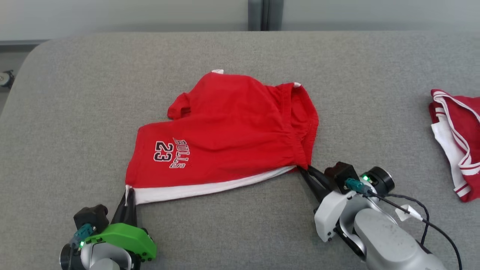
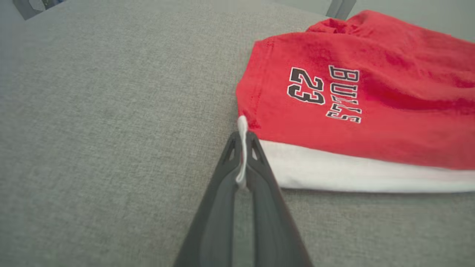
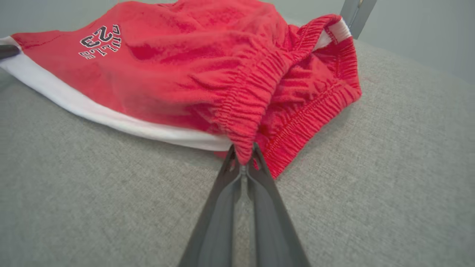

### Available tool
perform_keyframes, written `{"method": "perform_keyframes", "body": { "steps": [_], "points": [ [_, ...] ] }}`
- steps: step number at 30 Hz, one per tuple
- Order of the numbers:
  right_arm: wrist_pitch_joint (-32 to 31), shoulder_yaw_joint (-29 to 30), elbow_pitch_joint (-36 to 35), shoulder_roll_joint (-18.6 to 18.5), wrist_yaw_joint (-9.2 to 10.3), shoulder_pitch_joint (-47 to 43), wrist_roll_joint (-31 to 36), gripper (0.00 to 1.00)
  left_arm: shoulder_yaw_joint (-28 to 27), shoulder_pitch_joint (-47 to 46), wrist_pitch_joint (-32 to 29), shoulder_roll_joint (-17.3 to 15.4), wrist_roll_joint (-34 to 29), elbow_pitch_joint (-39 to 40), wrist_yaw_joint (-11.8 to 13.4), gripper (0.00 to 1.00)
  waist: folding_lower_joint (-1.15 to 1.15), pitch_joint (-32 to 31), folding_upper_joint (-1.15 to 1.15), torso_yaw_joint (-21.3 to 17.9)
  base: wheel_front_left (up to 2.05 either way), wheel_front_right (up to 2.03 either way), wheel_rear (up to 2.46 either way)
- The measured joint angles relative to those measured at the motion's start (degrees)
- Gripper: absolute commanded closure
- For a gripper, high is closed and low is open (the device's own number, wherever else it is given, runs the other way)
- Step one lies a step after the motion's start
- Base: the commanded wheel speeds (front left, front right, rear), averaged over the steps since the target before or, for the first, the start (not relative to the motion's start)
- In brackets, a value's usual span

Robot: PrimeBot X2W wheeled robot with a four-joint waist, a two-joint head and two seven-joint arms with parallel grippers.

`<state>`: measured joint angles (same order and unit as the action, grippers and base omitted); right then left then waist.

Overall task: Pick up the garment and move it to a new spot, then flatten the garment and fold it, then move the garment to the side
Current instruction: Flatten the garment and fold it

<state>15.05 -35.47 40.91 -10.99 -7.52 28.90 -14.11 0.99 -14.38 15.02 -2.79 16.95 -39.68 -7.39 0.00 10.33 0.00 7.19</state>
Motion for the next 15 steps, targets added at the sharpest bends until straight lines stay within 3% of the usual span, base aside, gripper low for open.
{"method": "perform_keyframes", "body": {
  "steps": [6,9,15],
  "points": [
    [0.00,3.30,-4.24,1.05,0.00,-6.02,-3.47,1.00,-2.26,3.61,0.00,0.00,-1.13,3.55,0.00,1.00,0.00,-5.26,0.00,-1.70,0.00,0.00,0.00],
    [0.00,4.10,-6.87,0.71,0.00,-5.92,-5.11,1.00,-0.77,3.26,0.01,-0.82,-1.99,7.08,-0.01,1.00,0.00,-6.80,0.00,-2.88,0.00,0.00,0.00],
    [0.00,3.57,-8.33,-2.40,-0.01,6.24,-6.57,1.00,2.78,-9.75,0.01,-5.89,-1.85,12.13,-0.01,1.00,0.00,-5.94,0.00,-4.61,0.00,0.00,0.00]
  ]
}}
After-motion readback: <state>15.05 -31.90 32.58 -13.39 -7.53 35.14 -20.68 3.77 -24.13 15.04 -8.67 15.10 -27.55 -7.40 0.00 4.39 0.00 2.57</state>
